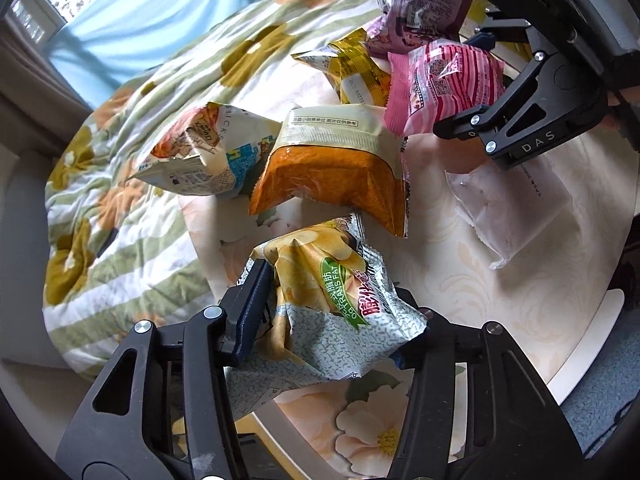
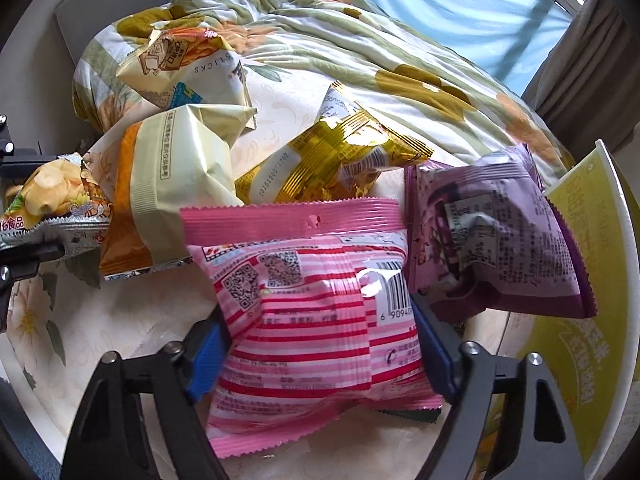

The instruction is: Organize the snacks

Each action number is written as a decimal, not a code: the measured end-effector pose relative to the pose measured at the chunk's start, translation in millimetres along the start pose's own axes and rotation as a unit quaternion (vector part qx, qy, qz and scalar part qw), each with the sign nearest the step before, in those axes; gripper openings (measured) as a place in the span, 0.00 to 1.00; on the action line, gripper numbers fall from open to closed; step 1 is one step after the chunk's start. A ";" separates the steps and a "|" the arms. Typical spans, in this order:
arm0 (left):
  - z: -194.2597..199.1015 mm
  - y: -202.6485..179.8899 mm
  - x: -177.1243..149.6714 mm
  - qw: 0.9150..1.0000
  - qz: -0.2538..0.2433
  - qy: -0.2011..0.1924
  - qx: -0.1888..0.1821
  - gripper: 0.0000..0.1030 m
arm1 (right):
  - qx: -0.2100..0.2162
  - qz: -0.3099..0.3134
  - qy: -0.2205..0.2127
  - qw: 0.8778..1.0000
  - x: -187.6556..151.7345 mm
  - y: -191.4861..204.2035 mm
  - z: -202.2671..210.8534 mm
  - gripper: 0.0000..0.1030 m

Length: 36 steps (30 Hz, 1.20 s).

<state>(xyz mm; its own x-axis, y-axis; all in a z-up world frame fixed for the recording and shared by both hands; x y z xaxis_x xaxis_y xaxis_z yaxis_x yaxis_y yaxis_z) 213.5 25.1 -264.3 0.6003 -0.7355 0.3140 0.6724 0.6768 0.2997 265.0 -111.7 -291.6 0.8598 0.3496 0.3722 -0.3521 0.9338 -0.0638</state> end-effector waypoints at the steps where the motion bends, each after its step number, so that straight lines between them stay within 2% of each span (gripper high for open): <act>1: 1.4 0.8 -0.8 1.000 0.002 -0.001 0.002 0.44 | -0.003 -0.001 0.000 1.000 -0.9 0.3 0.8 0.71; 6: 9.3 6.0 -3.6 1.000 0.018 -0.008 0.003 0.41 | -0.005 -0.010 -0.007 1.000 -3.0 1.2 8.7 0.67; 15: 31.1 25.1 -11.6 0.994 0.097 -0.029 -0.034 0.40 | 0.002 -0.035 -0.039 0.999 -2.5 0.1 46.8 0.67; 22: 71.8 35.5 -1.6 0.988 0.135 -0.065 -0.037 0.40 | 0.007 -0.063 -0.063 0.996 -7.5 -2.9 87.4 0.67; 28: 113.1 33.0 41.4 0.985 0.130 -0.111 -0.028 0.40 | 0.010 -0.113 -0.093 0.989 -11.1 -24.6 135.1 0.67; 31: 132.9 23.3 73.5 0.982 0.126 -0.136 -0.023 0.40 | 0.010 -0.142 -0.110 0.984 -17.3 -48.1 162.4 0.67; 36: 154.9 -2.5 137.0 0.975 0.130 -0.174 -0.037 0.40 | -0.002 -0.181 -0.124 0.976 -31.1 -102.2 200.6 0.67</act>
<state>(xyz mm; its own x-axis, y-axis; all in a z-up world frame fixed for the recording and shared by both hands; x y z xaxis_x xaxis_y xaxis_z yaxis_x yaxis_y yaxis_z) 227.0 -72.6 -82.5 0.5806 -0.4749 0.6613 0.5537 0.8258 0.1070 200.0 -233.3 -110.9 0.8114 -0.0311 0.5837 -0.0410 0.9931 0.1098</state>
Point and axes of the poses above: each gripper's, at about its wrist camera, not at the fingertips, and z roughly against the way its jaws point, y to its left, x to its top, the point moved 3 cm from there along -z, roughly the way its jaws point, and after that the axes turned 7 degrees about -z, right-handed, at the moved point
